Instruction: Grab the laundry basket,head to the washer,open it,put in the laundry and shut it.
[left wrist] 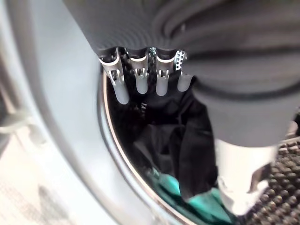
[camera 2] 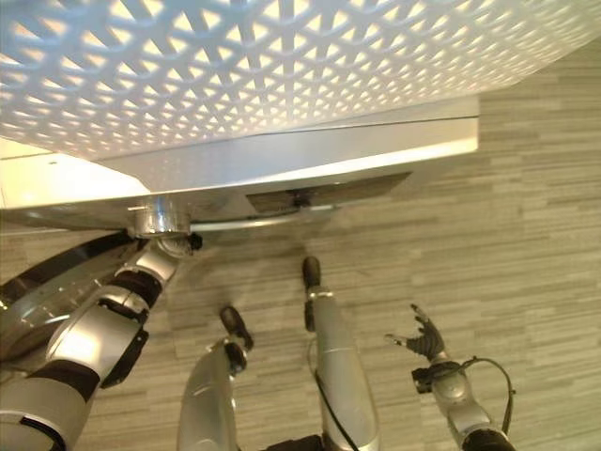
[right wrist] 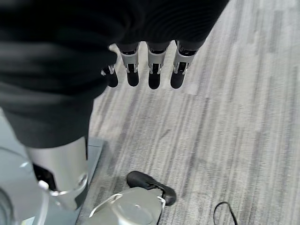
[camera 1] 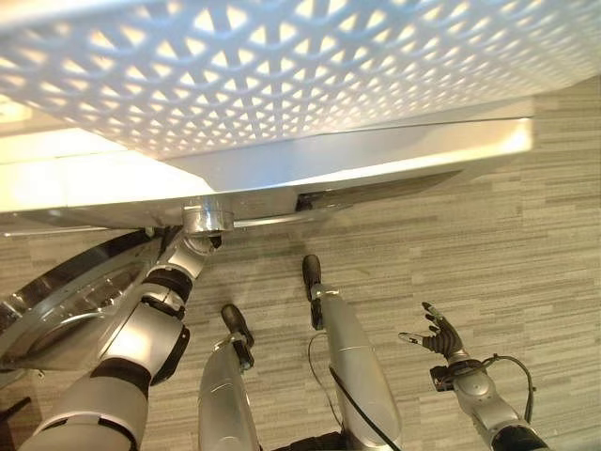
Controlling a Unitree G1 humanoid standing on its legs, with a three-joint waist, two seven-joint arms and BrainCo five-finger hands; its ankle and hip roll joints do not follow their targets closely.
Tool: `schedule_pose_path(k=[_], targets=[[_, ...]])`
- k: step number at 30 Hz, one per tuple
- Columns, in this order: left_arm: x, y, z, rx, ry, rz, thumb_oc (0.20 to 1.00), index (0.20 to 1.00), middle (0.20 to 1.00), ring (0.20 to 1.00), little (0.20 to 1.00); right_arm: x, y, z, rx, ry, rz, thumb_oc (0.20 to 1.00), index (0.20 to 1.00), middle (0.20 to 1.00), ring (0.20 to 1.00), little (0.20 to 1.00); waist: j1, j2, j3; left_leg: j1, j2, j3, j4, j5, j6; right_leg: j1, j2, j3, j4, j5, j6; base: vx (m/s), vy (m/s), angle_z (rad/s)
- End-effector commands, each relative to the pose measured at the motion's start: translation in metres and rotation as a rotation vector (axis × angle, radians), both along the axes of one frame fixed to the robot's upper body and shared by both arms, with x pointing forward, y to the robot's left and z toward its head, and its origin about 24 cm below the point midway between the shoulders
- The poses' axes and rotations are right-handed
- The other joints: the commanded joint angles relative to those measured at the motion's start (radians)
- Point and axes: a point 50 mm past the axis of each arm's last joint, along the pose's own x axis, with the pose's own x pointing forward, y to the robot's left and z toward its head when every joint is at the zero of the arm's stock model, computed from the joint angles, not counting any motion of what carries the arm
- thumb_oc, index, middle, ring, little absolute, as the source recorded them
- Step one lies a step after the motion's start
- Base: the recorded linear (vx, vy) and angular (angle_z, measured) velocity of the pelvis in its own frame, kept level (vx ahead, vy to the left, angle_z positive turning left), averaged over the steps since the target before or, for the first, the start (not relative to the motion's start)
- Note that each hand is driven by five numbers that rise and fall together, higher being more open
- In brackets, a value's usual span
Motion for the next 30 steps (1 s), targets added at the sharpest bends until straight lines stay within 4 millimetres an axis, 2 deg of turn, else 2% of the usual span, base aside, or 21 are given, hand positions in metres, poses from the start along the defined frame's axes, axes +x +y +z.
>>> schedule_pose_path(k=[1,4,10,13,15,16,18,19,20,21,26,27,28,29,30], targets=[[-0.014,0.054,0.007,-0.013,-0.087,0.196,1.0,1.0,1.0,1.0,1.0,-0.024,-0.018,-0.013,-0.05,0.072,-0.085,1.0,1.0,1.0,1.0,1.0,0.02,0.014,-0.026,-0.088,-0.014,-0.054,0.088,0.012,0.023,0.077,-0.04,0.003,-0.078,-0.035,0.137,-0.01,-0.026,0.17],[-0.017,0.044,-0.01,-0.052,-0.045,0.18,1.0,1.0,1.0,1.0,1.0,-0.026,-0.019,-0.018,-0.059,0.096,-0.112,1.0,1.0,1.0,1.0,1.0,0.026,0.02,-0.015,-0.055,-0.029,-0.064,0.054,0.032,0.022,0.117,-0.043,-0.009,-0.1,-0.027,0.138,-0.03,-0.036,0.11],[-0.04,0.036,-0.06,-0.12,0.093,0.165,1.0,1.0,1.0,1.0,1.0,-0.036,-0.022,-0.034,-0.072,0.206,-0.15,1.0,1.0,1.0,1.0,1.0,0.053,0.04,-0.022,0.058,-0.049,-0.074,-0.063,0.082,0.023,0.215,-0.037,-0.031,-0.149,-0.016,0.139,0.0,-0.025,0.15],[-0.076,0.03,-0.111,-0.159,0.258,0.135,1.0,1.0,1.0,1.0,1.0,-0.051,-0.026,-0.047,-0.045,0.298,-0.226,1.0,1.0,1.0,1.0,1.0,0.083,0.055,-0.062,0.191,-0.05,-0.094,-0.175,0.128,0.018,0.34,-0.025,-0.068,-0.181,-0.029,0.134,0.06,-0.058,0.22],[-0.09,0.03,-0.128,-0.179,0.318,0.139,1.0,1.0,1.0,1.0,1.0,-0.053,-0.027,-0.049,-0.037,0.321,-0.243,1.0,1.0,1.0,1.0,1.0,0.091,0.059,-0.086,0.228,-0.043,-0.093,-0.195,0.132,0.016,0.378,-0.019,-0.074,-0.193,-0.032,0.133,0.04,-0.027,0.16],[-0.09,0.03,-0.128,-0.179,0.318,0.14,1.0,1.0,1.0,1.0,1.0,-0.053,-0.027,-0.049,-0.037,0.321,-0.243,1.0,1.0,1.0,1.0,1.0,0.091,0.059,-0.085,0.23,-0.043,-0.093,-0.196,0.132,0.016,0.38,-0.019,-0.074,-0.193,-0.032,0.133,0.02,-0.015,0.08],[-0.103,0.028,-0.141,-0.225,0.358,0.139,1.0,1.0,1.0,1.0,1.0,-0.058,-0.028,-0.052,-0.055,0.36,-0.234,1.0,1.0,1.0,1.0,1.0,0.104,0.064,-0.103,0.26,-0.034,-0.096,-0.201,0.133,0.015,0.412,-0.013,-0.081,-0.192,-0.043,0.131,0.05,-0.029,0.15],[-0.116,0.025,-0.154,-0.251,0.406,0.13,1.0,1.0,1.0,1.0,1.0,-0.049,-0.023,-0.051,-0.083,0.358,-0.179,1.0,1.0,1.0,1.0,1.0,0.119,0.07,-0.119,0.301,-0.023,-0.095,-0.206,0.135,0.012,0.459,-0.008,-0.09,-0.192,-0.06,0.127,0.05,-0.041,0.13],[-0.116,0.025,-0.154,-0.251,0.406,0.13,1.0,1.0,1.0,1.0,1.0,-0.049,-0.023,-0.051,-0.084,0.358,-0.179,1.0,1.0,1.0,1.0,1.0,0.119,0.07,-0.116,0.304,-0.023,-0.095,-0.206,0.135,0.012,0.463,-0.008,-0.091,-0.193,-0.06,0.127,0.05,-0.048,0.1],[-0.13,0.021,-0.168,-0.294,0.461,0.134,1.0,1.0,1.0,1.0,1.0,-0.043,-0.017,-0.049,-0.078,0.345,-0.146,1.0,1.0,1.0,1.0,1.0,0.126,0.072,-0.129,0.341,-0.015,-0.093,-0.219,0.14,0.011,0.503,-0.001,-0.1,-0.196,-0.073,0.122,0.01,-0.024,0.04],[-0.15,0.004,-0.185,-0.364,0.506,0.098,1.0,1.0,1.0,1.0,1.0,-0.036,-0.01,-0.049,-0.084,0.34,-0.096,1.0,1.0,1.0,1.0,1.0,0.146,0.087,-0.167,0.372,-0.001,-0.117,-0.336,0.224,-0.003,0.55,0.001,-0.137,-0.273,-0.059,0.116,-0.02,0.021,0.14],[-0.15,-0.003,-0.184,-0.37,0.498,0.059,1.0,1.0,1.0,1.0,1.0,-0.038,-0.012,-0.049,-0.098,0.355,-0.075,1.0,1.0,1.0,1.0,1.0,0.158,0.074,-0.181,0.361,-0.023,-0.154,-0.31,0.212,-0.003,0.564,-0.01,-0.142,-0.315,-0.037,0.118,-0.07,0.039,0.46],[-0.151,-0.006,-0.184,-0.364,0.497,0.03,1.0,1.0,1.0,1.0,1.0,-0.039,-0.013,-0.049,-0.1,0.367,-0.066,1.0,1.0,1.0,1.0,1.0,0.16,0.063,-0.187,0.363,-0.043,-0.163,-0.268,0.174,0.002,0.574,-0.02,-0.142,-0.335,-0.024,0.122,-0.05,0.019,0.51],[-0.151,-0.006,-0.184,-0.363,0.497,0.03,1.0,1.0,1.0,1.0,1.0,-0.039,-0.013,-0.049,-0.1,0.367,-0.066,1.0,1.0,1.0,1.0,1.0,0.159,0.063,-0.189,0.36,-0.044,-0.164,-0.268,0.175,0.002,0.572,-0.02,-0.143,-0.337,-0.021,0.122,-0.05,0.053,0.28],[-0.149,-0.01,-0.179,-0.353,0.485,-0.03,1.0,1.0,1.0,1.0,1.0,-0.041,-0.016,-0.05,-0.09,0.385,-0.077,1.0,1.0,1.0,1.0,1.0,0.163,0.049,-0.199,0.38,-0.065,-0.159,-0.209,0.099,0.015,0.585,-0.037,-0.14,-0.364,-0.005,0.128,-0.04,0.047,0.17]])
